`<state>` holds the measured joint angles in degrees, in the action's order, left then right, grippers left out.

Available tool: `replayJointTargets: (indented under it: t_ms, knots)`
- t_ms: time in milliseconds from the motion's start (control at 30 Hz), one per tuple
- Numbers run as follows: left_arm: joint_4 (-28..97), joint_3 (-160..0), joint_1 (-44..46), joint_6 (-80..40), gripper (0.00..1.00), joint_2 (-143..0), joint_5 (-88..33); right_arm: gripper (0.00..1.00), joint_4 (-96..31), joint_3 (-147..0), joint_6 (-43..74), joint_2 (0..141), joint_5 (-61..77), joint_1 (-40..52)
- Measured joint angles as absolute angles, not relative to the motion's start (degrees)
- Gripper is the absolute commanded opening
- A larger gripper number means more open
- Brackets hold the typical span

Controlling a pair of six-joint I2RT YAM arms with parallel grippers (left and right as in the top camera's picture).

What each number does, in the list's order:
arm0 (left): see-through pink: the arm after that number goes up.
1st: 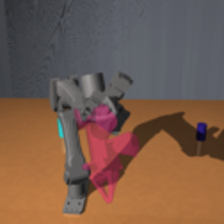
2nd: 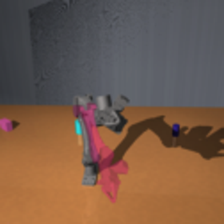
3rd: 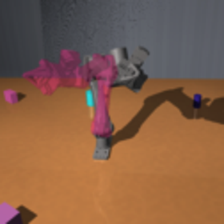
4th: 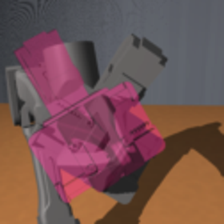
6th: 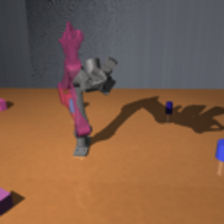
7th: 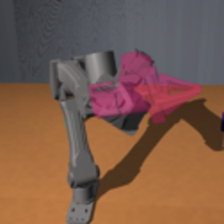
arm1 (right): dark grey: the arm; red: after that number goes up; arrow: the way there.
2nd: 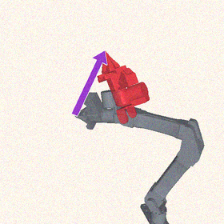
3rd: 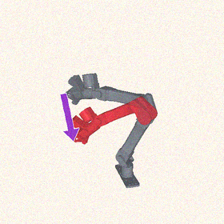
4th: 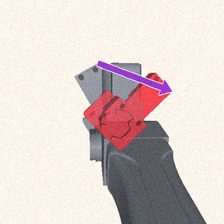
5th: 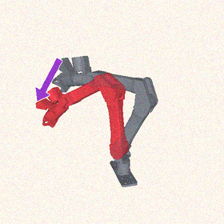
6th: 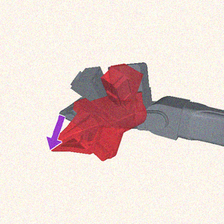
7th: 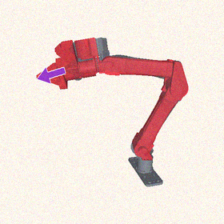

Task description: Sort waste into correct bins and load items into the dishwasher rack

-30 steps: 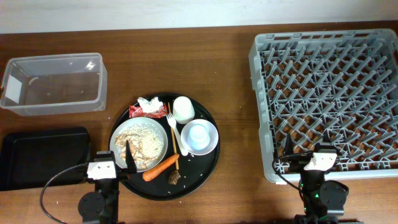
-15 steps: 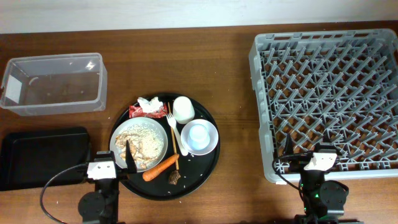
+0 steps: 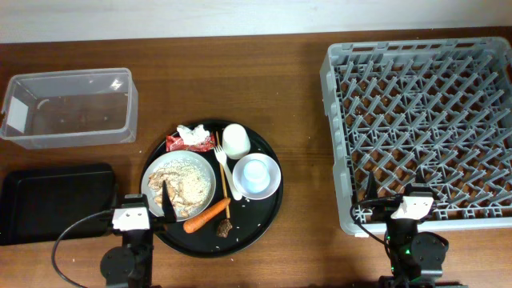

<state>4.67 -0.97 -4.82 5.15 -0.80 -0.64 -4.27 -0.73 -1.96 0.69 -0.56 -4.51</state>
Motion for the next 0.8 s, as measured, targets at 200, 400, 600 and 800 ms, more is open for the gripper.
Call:
replayJointTargets:
  t_ms: [200,400,600,800]
  knots:
    - [1.41,-0.95,-4.82,-3.86,0.99,-0.80,-24.05,0.99,-4.27,-0.73,-1.98,0.69,-0.56,-4.51]
    - [-6.15,-0.80,-4.82,-9.67,0.99,-0.78,-42.98,0.99,-4.27,-0.73,-1.96,0.69,-0.56,-4.51]
    - [-3.16,-5.19,-4.80,-17.67,0.99,-1.80,-48.25,0.99,-4.27,-0.73,-1.96,0.69,-0.56,-4.51]
    - [15.18,-22.28,-4.78,-14.46,0.99,-15.53,-49.43,0.99,-4.27,-0.73,-1.98,0.69,-0.56,-4.51]
